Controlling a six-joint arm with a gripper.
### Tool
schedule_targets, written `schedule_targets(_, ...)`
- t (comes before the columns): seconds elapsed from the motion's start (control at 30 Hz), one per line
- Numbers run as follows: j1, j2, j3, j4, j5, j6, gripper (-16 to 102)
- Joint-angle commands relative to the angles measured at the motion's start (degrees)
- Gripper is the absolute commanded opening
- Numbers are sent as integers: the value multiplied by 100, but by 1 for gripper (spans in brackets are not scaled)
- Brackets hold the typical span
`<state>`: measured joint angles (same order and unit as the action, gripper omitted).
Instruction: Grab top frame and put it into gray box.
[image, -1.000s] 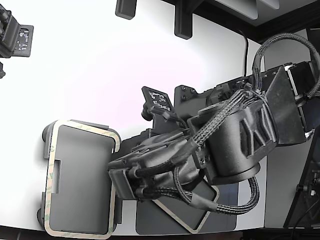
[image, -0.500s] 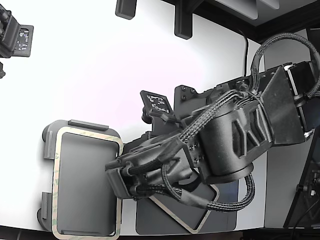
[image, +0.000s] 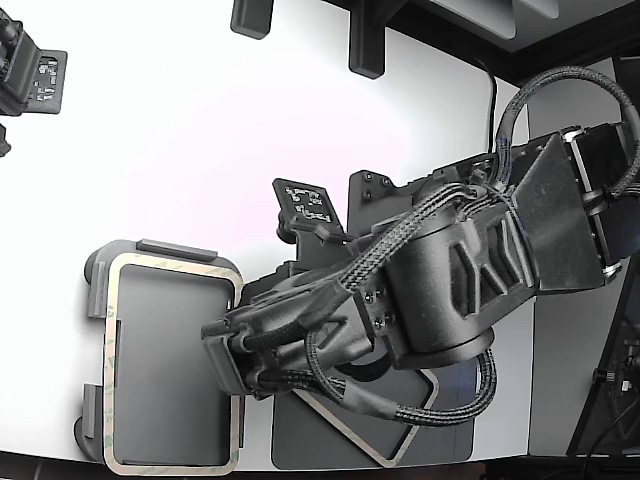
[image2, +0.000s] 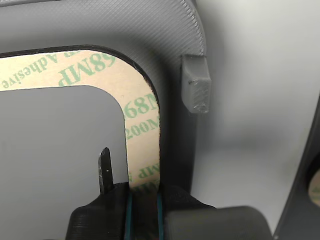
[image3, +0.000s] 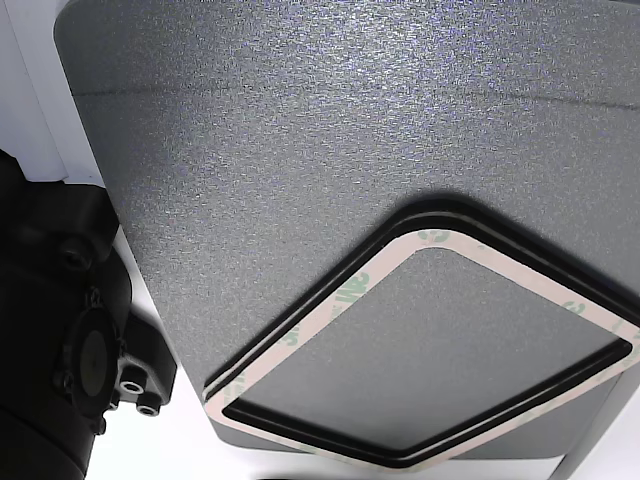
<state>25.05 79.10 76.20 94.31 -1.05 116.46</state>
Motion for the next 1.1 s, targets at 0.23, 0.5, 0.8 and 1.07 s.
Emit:
schedule_targets(0.23,-193,53,-105,70,-35,-26,-13)
schedule_targets(0.5,-211,44,-88,70,-53,-26,-13)
schedule_targets(0.8,-237,-9,-70,70,-53,-35,-13)
schedule_targets(1.07,-237,-18,-53,70,-70,-18,-13)
